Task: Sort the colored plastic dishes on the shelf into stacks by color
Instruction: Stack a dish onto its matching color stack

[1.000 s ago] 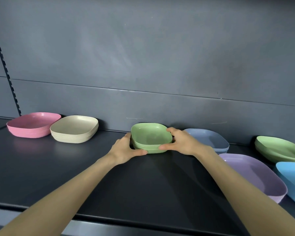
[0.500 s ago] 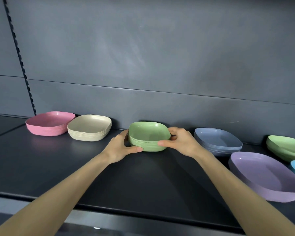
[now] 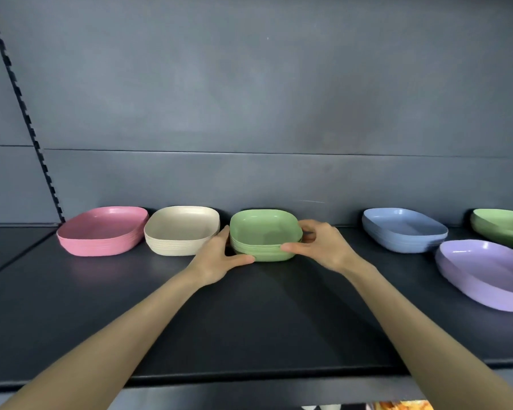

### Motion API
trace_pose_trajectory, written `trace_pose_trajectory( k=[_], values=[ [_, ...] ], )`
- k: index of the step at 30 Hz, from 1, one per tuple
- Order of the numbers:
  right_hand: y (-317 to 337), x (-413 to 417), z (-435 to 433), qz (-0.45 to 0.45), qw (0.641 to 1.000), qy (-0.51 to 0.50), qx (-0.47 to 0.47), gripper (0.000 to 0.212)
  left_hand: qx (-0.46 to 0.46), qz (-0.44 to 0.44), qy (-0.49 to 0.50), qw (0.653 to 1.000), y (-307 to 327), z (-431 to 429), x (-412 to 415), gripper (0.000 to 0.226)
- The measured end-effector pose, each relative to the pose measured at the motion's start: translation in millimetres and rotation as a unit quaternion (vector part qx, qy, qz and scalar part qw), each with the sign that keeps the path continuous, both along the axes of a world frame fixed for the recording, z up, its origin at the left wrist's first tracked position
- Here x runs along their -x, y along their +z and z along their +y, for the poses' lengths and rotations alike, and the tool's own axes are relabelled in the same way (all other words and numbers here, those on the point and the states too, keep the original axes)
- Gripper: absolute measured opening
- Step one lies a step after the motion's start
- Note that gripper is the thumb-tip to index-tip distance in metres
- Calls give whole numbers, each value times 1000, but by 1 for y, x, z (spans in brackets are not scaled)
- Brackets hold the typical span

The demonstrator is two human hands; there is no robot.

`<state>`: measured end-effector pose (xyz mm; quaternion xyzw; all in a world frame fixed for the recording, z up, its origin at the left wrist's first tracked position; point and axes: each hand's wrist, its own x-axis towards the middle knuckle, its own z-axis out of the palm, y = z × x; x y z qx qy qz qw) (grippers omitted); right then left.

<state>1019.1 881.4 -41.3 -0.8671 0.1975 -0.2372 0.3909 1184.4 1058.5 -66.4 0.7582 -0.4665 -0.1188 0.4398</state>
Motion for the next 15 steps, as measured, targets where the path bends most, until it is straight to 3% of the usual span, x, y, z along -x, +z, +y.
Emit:
trace_pose_trajectory(
  k=[5, 10, 15],
  values=[
    [-1, 0, 6, -2, 1000, -26, -10, 62, 37, -31, 9, 999, -7, -2, 2, 50],
    [-4, -3, 3, 15, 999, -31, -25, 68, 55, -24, 26, 998, -14, -2, -4, 73],
    [-6, -9, -1, 8, 999, -10, -52, 65, 51, -32, 40, 997, -21, -4, -10, 64]
  ],
)
